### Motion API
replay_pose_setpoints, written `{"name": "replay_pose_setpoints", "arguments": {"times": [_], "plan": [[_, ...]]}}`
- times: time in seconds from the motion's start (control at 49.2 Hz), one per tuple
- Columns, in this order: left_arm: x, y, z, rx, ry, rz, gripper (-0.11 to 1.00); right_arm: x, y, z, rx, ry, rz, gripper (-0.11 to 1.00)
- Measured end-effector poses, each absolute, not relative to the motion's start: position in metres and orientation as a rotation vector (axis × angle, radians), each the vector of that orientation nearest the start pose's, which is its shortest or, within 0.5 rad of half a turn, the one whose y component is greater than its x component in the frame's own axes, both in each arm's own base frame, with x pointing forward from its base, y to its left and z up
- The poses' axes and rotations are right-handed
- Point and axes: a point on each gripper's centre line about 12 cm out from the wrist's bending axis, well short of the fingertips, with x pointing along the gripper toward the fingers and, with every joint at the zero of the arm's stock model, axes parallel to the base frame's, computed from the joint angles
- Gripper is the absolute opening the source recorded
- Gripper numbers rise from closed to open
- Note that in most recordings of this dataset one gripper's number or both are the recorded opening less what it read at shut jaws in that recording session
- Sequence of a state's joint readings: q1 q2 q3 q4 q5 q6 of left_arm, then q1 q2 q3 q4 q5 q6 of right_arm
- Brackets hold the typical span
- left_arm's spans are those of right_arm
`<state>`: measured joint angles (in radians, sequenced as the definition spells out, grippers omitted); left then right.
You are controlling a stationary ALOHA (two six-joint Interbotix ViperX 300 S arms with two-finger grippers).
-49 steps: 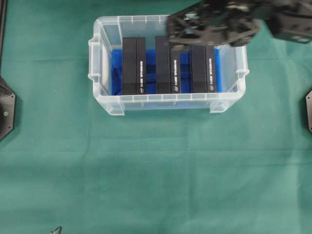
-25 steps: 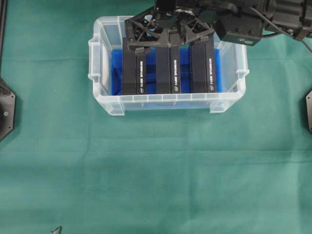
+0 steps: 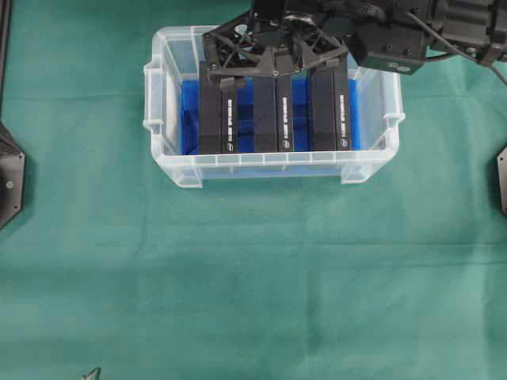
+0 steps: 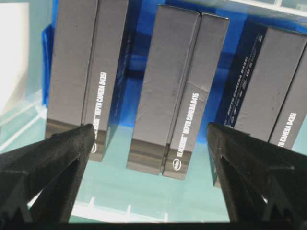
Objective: Take the box out of the case with the right arm.
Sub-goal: 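Move the open right gripper over the middle black box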
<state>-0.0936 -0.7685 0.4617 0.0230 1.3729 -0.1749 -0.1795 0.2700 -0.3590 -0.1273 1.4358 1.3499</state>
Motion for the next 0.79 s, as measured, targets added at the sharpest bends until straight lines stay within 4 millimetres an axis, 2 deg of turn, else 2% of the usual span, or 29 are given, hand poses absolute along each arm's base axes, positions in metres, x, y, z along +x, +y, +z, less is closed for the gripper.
{"name": "replay_pose_setpoints", "arguments": {"times": [0.792], "plan": [[0.1773, -0.014, 0.3705, -0.092, 1.069, 0.027, 0.02, 0.4498, -0.0968, 0.3108, 1.135, 0.986, -1.13, 0.95]]}}
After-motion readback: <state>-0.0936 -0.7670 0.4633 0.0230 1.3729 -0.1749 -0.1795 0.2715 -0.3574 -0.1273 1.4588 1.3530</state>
